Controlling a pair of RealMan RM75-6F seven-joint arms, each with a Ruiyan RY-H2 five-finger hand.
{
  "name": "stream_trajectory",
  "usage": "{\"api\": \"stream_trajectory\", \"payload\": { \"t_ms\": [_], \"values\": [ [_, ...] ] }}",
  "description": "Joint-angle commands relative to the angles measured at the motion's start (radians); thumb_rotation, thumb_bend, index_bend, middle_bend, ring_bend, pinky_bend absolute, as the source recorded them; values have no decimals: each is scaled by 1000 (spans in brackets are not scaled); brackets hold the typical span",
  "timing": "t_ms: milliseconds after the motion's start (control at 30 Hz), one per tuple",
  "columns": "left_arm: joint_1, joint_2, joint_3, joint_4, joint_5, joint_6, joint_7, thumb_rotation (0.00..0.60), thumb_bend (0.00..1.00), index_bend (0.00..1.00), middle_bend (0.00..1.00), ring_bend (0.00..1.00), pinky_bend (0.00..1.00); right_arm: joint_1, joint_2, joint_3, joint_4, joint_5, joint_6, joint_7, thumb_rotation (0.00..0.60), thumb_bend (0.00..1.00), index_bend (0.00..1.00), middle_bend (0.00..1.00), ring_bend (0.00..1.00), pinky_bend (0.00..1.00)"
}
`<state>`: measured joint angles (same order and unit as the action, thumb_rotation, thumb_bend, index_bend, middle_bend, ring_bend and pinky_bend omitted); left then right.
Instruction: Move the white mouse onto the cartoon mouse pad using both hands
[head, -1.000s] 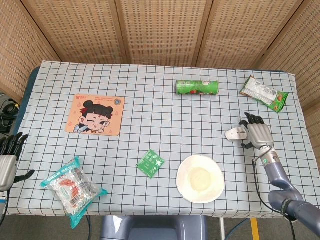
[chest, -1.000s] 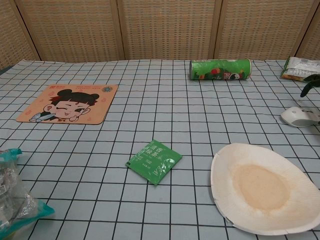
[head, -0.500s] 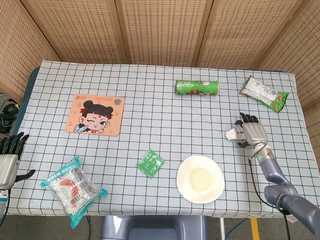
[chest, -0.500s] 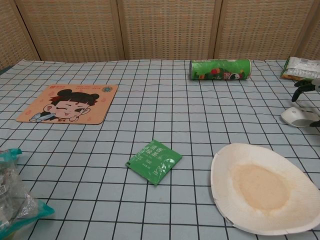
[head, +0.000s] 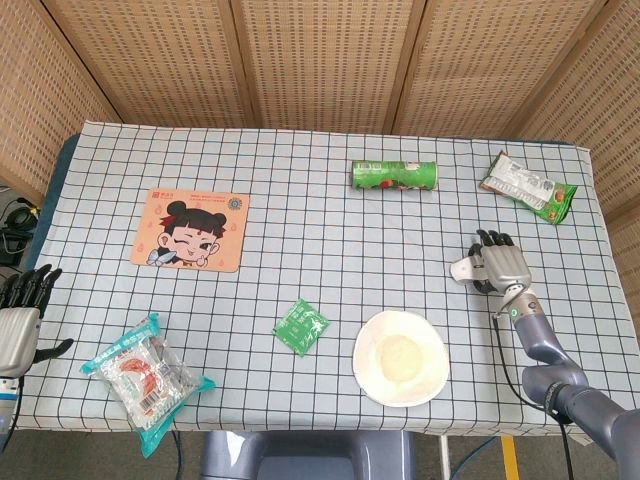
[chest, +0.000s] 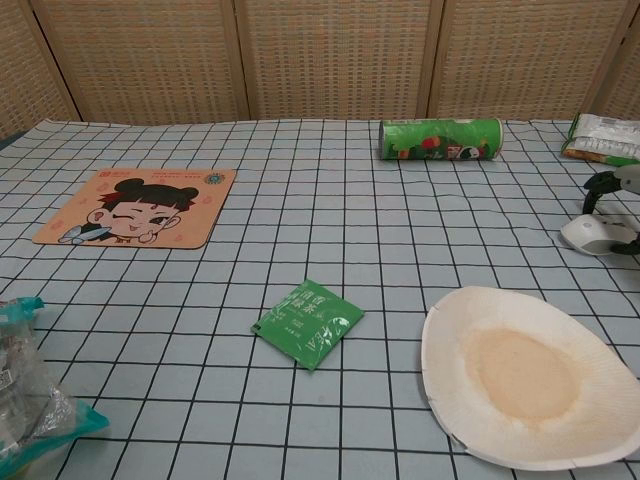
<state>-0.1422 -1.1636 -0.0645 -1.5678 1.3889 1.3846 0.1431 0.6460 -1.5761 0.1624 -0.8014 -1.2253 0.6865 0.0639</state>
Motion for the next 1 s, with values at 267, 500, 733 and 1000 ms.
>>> {"api": "stream_trajectory", "payload": {
  "t_ms": [267,500,733,1000],
  "values": [
    [-1,1,2,1,1,-1,-8,600,70,0,0,0,0,-17,-13,-8,1,-79,128,72,600,520,723,518,462,543],
    [0,3,1,0,2,4,-9,600,70,0,0,0,0,-1,41,7,-97,-121,207,54,600,519,737,518,463,543],
    [1,9,-1,-1,1,7,-21,600,70,0,0,0,0,50,91,54,-251,-71,185,-96,600,518,738,519,463,543],
    [-7,10,-6,15,-19,-18,-48,600,70,0,0,0,0,155,67,110,-351,-16,155,-283,600,518,746,518,463,543]
  ]
}}
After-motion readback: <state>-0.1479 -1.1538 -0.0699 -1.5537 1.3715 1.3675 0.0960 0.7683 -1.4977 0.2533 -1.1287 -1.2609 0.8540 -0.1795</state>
